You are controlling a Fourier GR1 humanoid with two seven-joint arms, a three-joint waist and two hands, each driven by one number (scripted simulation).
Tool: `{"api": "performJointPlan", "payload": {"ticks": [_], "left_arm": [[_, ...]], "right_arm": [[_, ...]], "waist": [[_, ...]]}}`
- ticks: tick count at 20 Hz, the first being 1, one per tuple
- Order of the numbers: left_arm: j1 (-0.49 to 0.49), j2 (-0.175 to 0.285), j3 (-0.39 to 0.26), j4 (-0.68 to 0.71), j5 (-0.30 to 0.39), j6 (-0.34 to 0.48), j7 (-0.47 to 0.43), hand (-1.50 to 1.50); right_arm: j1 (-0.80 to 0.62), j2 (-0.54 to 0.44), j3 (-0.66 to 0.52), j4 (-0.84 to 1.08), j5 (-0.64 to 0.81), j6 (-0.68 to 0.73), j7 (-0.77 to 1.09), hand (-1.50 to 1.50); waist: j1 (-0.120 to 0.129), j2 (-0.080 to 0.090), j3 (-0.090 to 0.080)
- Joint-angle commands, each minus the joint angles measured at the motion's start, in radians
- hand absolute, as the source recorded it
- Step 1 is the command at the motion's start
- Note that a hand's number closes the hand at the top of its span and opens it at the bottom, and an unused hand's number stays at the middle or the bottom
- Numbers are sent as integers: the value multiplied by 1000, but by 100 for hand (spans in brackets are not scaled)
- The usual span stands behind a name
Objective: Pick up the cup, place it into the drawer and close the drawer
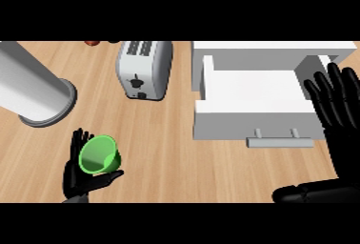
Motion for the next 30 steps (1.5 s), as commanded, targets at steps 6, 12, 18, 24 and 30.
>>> {"api": "performJointPlan", "payload": {"ticks": [6,12,18,24,30], "left_arm": [[-30,2,-3,79,48,-183,-72,150],[-80,4,-14,87,24,-156,-138,150],[-74,-1,6,82,2,-55,-241,150],[-205,33,1,156,-14,-80,-202,150],[-188,30,-22,-2,30,-144,-147,150]], "right_arm": [[42,49,105,-65,76,-33,34,-150],[-3,-13,-32,4,-19,9,0,-150],[-29,10,-8,50,23,-10,-37,-150],[-43,-10,7,-55,1,-25,97,-150],[29,36,44,8,57,-15,-31,-150]], "waist": [[-1,0,0],[0,0,0],[3,1,0],[-6,1,-1],[4,-1,0]]}}
